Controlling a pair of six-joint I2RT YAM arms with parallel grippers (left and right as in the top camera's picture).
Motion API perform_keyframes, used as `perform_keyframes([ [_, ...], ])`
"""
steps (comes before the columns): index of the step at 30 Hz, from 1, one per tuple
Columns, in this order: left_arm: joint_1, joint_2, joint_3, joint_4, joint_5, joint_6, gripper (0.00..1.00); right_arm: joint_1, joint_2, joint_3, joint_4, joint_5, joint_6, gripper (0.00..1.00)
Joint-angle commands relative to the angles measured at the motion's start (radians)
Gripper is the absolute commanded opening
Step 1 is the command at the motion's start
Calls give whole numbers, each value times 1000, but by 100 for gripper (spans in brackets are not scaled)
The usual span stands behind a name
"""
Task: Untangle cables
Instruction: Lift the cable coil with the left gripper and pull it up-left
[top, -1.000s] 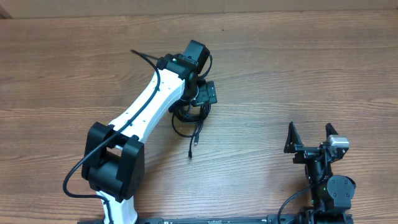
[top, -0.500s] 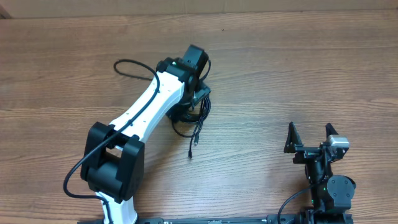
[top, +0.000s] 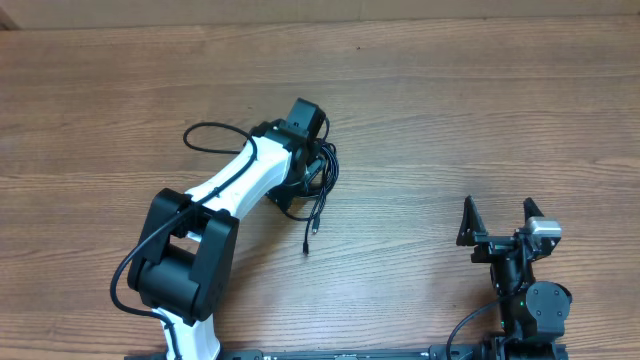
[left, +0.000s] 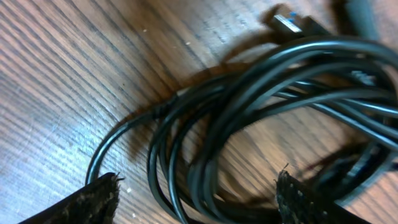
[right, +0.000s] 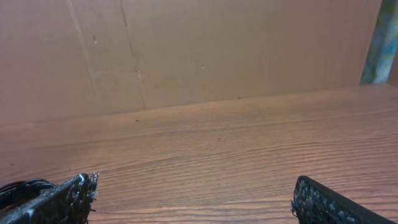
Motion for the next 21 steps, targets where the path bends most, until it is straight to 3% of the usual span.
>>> perform_keyframes([
  [1, 2, -23, -45, 37, -22, -17, 79, 6, -12, -11, 6, 4, -4, 100],
  [21, 2, 37, -93, 116, -54, 28, 15, 6, -12, -11, 6, 4, -4, 100],
])
